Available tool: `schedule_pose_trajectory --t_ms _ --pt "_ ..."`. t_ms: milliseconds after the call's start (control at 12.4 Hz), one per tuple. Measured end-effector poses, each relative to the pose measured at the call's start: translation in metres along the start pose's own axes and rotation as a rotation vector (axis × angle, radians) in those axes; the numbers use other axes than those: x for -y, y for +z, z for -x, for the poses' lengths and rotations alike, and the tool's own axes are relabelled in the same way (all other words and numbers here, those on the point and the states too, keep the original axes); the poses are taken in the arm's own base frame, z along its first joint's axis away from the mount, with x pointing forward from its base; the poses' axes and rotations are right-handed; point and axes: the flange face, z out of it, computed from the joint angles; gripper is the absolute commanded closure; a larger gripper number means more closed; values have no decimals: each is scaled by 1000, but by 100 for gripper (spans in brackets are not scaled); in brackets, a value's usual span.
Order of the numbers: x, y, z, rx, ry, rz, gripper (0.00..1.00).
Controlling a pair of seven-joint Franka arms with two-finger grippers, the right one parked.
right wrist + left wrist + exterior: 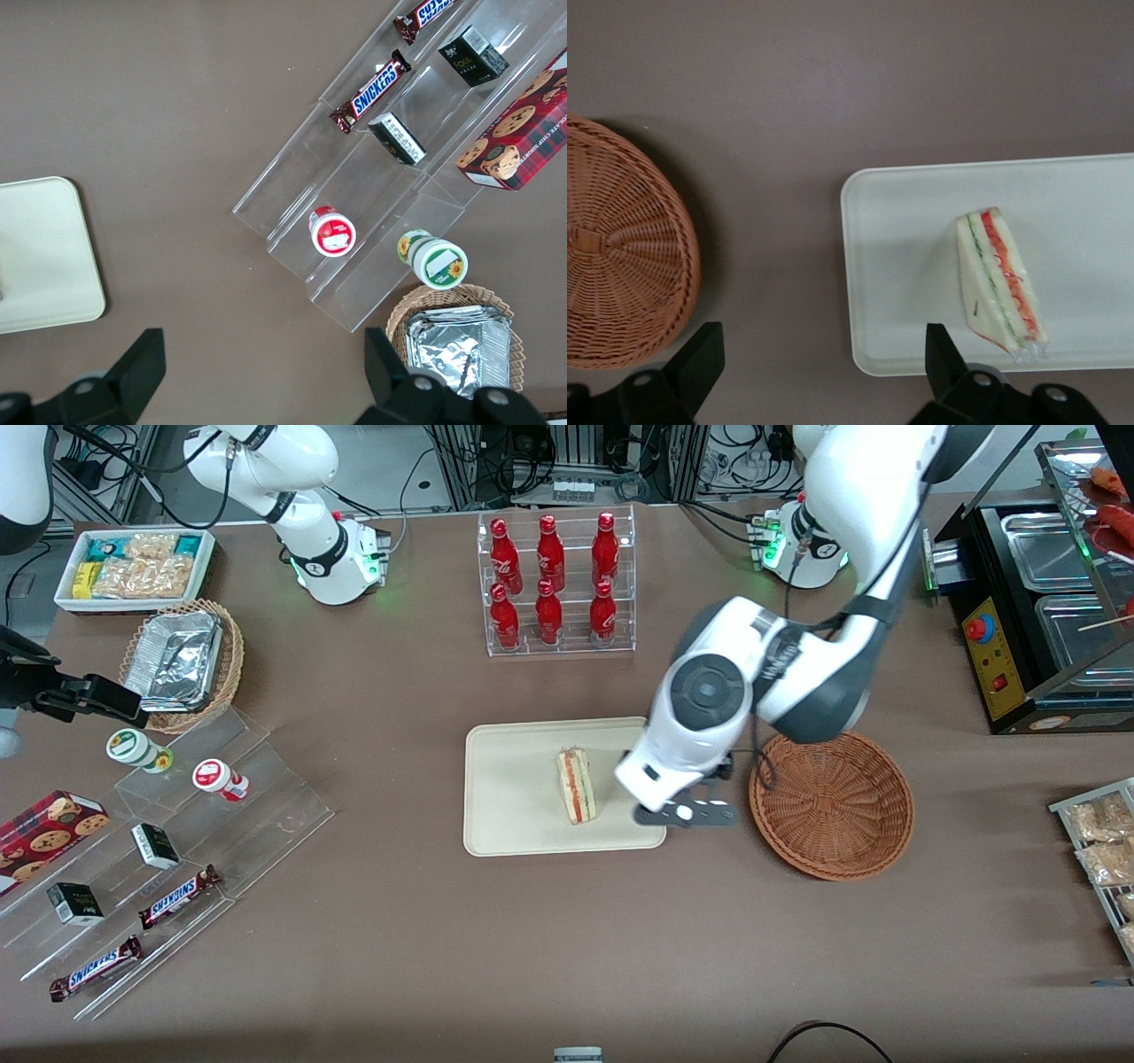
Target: Place sandwich from basket to tray
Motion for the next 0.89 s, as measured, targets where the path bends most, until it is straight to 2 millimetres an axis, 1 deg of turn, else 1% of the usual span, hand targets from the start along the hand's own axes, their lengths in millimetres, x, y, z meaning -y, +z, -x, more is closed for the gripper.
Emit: schedule_pose_trajectory --t_ms 161,483,725,886 --pt "33 -11 -9 -2 -35 1 0" --pt "82 -43 -7 37 -111 36 0" --pt "126 -72 -4 56 -167 37 0" --pt "151 -94 7 76 -150 23 0"
